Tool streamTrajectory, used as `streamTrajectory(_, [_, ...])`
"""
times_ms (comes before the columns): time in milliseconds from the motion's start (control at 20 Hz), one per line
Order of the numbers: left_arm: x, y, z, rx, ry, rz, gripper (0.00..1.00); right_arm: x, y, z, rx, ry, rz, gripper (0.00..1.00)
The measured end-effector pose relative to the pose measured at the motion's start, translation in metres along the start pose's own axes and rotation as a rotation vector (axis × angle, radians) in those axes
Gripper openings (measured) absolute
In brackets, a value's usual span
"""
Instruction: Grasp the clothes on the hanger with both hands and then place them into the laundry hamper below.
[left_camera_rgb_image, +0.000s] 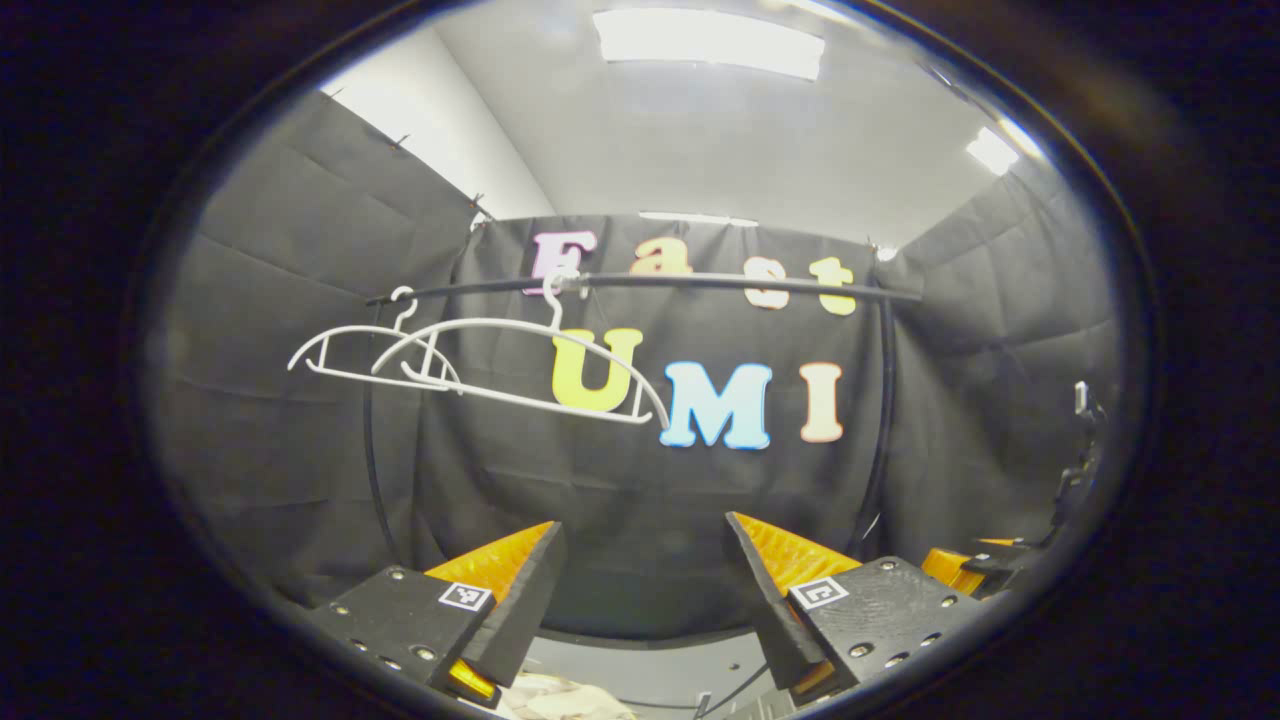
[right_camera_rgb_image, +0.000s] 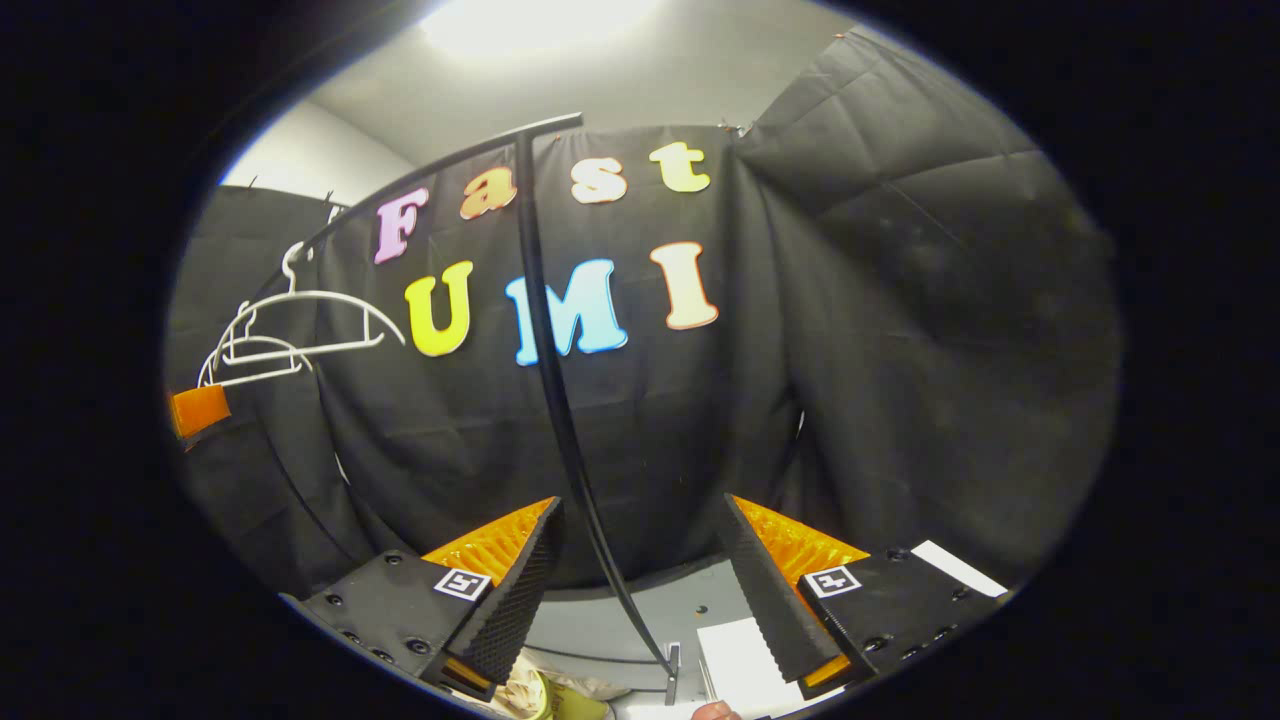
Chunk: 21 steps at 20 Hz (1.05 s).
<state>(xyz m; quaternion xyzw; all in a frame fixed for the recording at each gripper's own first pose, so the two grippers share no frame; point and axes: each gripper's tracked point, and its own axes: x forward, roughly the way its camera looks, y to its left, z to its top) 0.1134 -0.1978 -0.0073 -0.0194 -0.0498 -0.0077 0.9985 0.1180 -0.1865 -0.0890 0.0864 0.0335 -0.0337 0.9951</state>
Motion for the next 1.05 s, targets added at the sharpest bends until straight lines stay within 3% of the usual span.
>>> streamTrajectory(200, [-0.021, 0.008, 0.006, 0.080, -0.016, 0.024, 0.93, -0.014, -0.020, 0.016, 0.004, -0.074, -0.043, 0.98])
streamTrajectory(350, [-0.032, 0.023, 0.001, 0.053, -0.043, 0.051, 0.93, -0.025, -0.025, 0.032, 0.021, -0.143, -0.072, 0.98])
streamTrajectory(550, [-0.033, 0.044, -0.031, 0.031, 0.035, 0.059, 0.93, -0.039, -0.006, 0.030, 0.056, -0.163, -0.082, 0.98])
streamTrajectory(1050, [-0.042, 0.091, -0.057, 0.039, 0.054, -0.007, 0.93, -0.056, 0.069, 0.004, -0.126, -0.137, -0.035, 0.98])
